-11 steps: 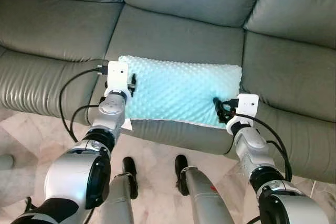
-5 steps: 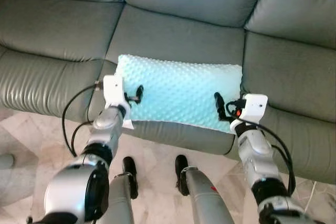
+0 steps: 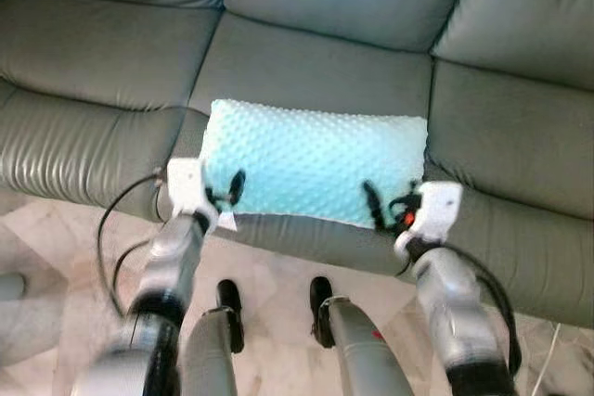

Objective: Move the pillow to the sofa

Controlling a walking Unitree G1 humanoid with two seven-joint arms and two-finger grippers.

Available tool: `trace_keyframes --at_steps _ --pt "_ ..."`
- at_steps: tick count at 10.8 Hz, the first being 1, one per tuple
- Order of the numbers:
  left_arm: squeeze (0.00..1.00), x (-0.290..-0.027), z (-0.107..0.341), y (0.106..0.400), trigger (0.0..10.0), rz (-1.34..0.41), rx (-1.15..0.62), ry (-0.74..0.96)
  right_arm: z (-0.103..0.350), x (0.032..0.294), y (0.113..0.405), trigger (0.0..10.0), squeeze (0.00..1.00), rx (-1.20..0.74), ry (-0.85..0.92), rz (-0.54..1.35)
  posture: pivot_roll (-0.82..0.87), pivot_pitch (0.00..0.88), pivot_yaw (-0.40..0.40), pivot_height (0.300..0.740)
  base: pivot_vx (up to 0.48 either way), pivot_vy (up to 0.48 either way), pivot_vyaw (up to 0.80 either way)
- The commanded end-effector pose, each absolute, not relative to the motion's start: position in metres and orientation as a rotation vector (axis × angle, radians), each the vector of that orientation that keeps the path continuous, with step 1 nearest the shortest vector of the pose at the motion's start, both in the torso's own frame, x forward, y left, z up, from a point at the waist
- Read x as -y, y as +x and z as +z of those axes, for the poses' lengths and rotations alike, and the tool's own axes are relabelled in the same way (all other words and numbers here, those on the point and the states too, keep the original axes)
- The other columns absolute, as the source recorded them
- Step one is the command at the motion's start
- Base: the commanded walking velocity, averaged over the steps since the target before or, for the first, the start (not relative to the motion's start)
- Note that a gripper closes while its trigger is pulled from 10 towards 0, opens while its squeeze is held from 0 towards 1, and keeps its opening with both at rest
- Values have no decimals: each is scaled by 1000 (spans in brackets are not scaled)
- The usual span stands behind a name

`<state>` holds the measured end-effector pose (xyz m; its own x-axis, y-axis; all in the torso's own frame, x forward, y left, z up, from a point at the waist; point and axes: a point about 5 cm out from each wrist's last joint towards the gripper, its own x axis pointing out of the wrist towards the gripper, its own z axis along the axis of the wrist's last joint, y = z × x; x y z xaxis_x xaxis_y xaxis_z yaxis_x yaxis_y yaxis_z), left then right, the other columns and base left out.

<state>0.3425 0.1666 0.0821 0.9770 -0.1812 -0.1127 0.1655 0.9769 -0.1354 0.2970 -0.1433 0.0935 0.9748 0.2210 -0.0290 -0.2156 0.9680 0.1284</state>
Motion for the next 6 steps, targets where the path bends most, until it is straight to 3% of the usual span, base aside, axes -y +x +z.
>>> trace_keyframes --at_steps 1,3,6 --pt "1000 -167 64 327 10000 -185 -204 -127 77 132 280 10000 1000 -165 135 274 -163 397 -10 740 0 0 0" --pt "1000 -166 42 303 10000 -235 -340 -144 74 112 261 10000 1000 -263 147 377 -157 386 -15 740 0 0 0" --pt "1000 -148 30 290 10000 -359 -485 -132 70 124 264 10000 1000 -378 133 322 -158 377 -19 740 0 0 0"
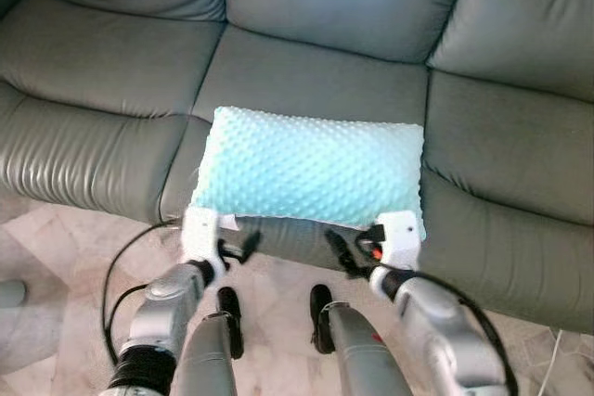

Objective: Move the pillow to the sofa

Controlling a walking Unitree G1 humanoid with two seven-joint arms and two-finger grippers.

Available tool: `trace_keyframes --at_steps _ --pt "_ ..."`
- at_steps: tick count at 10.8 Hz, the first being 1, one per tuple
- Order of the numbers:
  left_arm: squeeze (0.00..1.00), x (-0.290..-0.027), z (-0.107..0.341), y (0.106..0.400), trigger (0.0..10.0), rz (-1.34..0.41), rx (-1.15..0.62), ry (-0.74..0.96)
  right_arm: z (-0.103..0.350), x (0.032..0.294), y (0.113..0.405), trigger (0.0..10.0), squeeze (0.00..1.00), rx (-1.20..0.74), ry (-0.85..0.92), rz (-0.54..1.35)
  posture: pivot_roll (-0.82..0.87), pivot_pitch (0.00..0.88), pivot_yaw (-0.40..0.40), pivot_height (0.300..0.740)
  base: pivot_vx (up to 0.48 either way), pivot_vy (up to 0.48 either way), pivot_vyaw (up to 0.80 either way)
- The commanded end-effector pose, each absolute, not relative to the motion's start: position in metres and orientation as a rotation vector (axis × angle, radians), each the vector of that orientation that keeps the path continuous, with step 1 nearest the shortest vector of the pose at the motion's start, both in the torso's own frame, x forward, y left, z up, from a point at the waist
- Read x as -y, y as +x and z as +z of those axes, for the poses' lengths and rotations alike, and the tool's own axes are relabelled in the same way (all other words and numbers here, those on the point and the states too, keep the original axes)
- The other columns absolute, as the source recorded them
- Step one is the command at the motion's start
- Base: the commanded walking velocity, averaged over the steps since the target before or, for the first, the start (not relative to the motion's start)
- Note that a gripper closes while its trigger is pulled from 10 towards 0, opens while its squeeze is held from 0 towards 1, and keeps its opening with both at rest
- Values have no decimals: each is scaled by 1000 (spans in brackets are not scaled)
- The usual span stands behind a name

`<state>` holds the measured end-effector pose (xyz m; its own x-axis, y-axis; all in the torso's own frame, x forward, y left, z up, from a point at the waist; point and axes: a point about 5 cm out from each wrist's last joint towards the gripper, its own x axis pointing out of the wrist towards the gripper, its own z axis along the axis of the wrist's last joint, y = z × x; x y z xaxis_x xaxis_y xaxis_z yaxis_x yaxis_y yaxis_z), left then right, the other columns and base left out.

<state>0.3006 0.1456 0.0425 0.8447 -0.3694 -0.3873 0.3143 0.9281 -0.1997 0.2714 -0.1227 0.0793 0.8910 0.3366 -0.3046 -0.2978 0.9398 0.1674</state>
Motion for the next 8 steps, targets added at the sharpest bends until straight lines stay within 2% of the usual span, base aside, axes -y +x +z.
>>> trace_keyframes --at_steps 1,3,8 --pt "1000 -140 26 289 10000 -410 -542 -110 65 128 265 10000 1000 -436 130 308 -166 381 -17 740 0 0 0" --pt "1000 -134 25 289 10000 -463 -601 -68 59 133 261 10000 1000 -515 128 316 -176 395 -18 740 0 0 0" --pt "1000 -133 17 300 10000 -462 -672 31 31 144 255 10000 1000 -670 142 359 -180 414 -25 740 0 0 0"
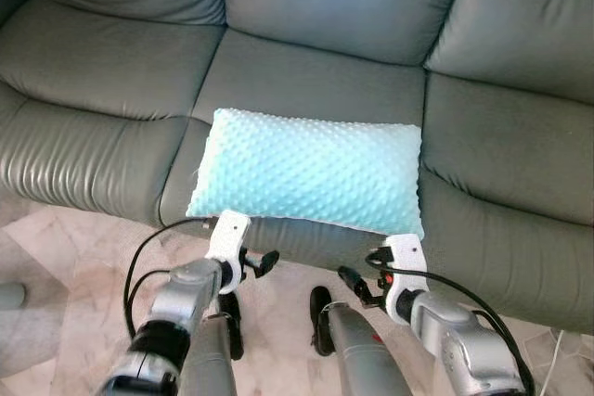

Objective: Move the pillow to the sofa

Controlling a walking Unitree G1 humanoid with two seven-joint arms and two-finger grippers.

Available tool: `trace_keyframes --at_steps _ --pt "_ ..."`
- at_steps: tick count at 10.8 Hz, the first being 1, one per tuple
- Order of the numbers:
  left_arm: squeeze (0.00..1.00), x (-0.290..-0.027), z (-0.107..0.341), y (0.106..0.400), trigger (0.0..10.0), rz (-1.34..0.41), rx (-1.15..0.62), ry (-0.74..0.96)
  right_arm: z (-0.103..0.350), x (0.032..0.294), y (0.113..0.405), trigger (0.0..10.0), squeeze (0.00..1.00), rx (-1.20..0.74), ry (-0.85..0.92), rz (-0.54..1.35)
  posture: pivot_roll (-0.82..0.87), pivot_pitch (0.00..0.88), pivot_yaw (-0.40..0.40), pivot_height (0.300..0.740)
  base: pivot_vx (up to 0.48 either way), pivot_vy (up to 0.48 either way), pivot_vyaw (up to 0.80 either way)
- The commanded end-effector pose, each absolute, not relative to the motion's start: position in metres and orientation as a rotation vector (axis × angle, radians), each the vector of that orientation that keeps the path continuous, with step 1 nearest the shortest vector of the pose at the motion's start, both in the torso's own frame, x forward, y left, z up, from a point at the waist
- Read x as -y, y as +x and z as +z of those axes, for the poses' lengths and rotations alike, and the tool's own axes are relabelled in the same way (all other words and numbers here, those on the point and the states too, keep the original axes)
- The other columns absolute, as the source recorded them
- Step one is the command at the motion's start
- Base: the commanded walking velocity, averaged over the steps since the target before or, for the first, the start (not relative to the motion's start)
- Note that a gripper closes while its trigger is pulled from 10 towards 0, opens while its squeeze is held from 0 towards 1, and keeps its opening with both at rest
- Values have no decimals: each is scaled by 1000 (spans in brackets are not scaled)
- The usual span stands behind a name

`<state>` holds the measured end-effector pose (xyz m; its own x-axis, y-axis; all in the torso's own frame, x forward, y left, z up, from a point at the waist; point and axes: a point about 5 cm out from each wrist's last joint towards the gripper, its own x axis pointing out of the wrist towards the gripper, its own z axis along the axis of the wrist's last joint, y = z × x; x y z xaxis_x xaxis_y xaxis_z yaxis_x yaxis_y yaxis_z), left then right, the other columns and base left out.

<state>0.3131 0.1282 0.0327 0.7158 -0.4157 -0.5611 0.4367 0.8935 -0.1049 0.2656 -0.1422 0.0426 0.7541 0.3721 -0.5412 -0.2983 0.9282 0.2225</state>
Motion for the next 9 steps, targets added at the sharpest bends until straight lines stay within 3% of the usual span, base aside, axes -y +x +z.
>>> trace_keyframes --at_steps 1,5,6,7,9 --pt "1000 -129 13 299 10000 -477 -707 54 27 143 257 10000 1000 -683 119 372 -180 415 -26 740 0 0 0" --pt "980 -120 -1 292 10000 -540 -797 106 25 139 274 10000 1000 -638 50 421 -182 428 -30 740 0 0 0" --pt "612 -121 2 298 10000 -502 -769 110 27 137 282 10000 1000 -607 48 418 -180 430 -32 740 0 0 0" --pt "0 -123 5 303 10000 -470 -749 117 28 136 286 10000 1000 -578 42 415 -178 431 -33 740 0 0 0" --pt "0 -126 1 303 10000 -404 -747 114 23 136 289 10000 1000 -563 44 412 -181 435 -33 740 0 0 0"
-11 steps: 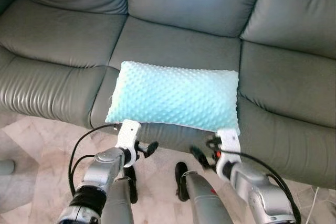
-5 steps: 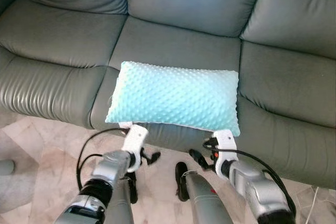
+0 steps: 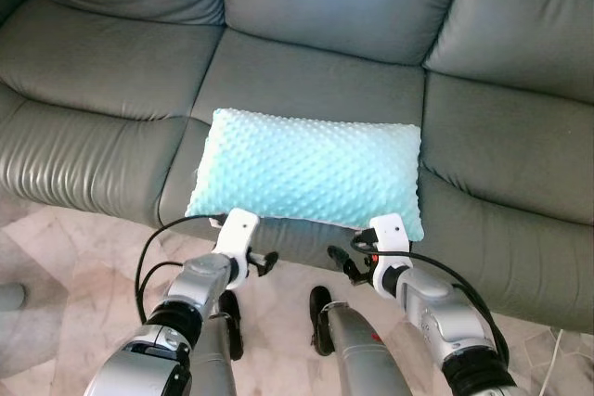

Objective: Move the pillow to the sofa

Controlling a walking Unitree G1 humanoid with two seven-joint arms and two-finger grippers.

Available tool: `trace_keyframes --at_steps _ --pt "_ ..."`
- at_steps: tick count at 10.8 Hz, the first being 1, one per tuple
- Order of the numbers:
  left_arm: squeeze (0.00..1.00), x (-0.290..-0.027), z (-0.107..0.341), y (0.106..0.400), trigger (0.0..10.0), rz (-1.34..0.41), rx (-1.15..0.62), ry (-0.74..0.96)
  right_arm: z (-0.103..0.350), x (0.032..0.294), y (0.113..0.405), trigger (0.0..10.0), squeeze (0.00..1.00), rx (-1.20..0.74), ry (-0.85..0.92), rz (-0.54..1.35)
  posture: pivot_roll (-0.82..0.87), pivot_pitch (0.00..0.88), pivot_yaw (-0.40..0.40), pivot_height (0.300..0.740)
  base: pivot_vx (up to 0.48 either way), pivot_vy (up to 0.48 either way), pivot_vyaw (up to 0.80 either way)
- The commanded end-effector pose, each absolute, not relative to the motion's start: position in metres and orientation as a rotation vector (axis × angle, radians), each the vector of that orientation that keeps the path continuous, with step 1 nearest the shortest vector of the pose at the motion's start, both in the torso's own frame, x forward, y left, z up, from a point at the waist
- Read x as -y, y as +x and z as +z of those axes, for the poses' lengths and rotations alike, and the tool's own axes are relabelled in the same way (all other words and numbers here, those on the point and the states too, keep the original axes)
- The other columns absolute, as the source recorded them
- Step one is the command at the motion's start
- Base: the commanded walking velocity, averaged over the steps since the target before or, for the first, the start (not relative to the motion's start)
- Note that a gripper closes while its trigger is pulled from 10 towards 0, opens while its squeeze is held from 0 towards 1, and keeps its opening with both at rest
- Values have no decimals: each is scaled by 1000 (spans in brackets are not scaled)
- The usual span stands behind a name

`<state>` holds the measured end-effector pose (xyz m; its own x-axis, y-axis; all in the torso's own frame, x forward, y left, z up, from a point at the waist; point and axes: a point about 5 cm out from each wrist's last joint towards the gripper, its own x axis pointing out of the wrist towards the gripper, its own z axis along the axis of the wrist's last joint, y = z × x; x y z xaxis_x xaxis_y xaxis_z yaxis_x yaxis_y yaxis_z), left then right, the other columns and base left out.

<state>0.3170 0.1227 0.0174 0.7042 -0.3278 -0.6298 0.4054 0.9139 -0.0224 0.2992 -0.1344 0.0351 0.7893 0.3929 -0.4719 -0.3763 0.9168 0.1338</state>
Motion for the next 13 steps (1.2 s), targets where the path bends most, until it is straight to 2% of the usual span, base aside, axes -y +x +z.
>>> trace_keyframes --at_steps 1,2,3,4,7,13 --pt "0 -124 -4 298 10000 -401 -762 118 16 136 287 10000 969 -592 51 418 -188 438 -34 740 0 0 0" --pt "0 -123 -6 297 10000 -385 -761 120 13 138 286 10000 843 -597 62 407 -187 440 -35 740 0 0 0" --pt "0 -124 -6 298 10000 -364 -756 119 10 141 288 10000 463 -603 67 400 -186 443 -36 740 0 0 0" --pt "0 -125 -5 299 10000 -346 -753 125 9 145 291 10000 0 -602 49 399 -185 443 -36 740 0 0 0" --pt "0 -137 1 307 10000 -251 -715 146 18 148 306 10000 0 -512 24 366 -186 444 -39 740 0 0 0" --pt "0 -149 9 316 10000 -142 -678 187 17 152 311 10000 0 -460 -50 313 -182 455 -37 740 0 0 0"
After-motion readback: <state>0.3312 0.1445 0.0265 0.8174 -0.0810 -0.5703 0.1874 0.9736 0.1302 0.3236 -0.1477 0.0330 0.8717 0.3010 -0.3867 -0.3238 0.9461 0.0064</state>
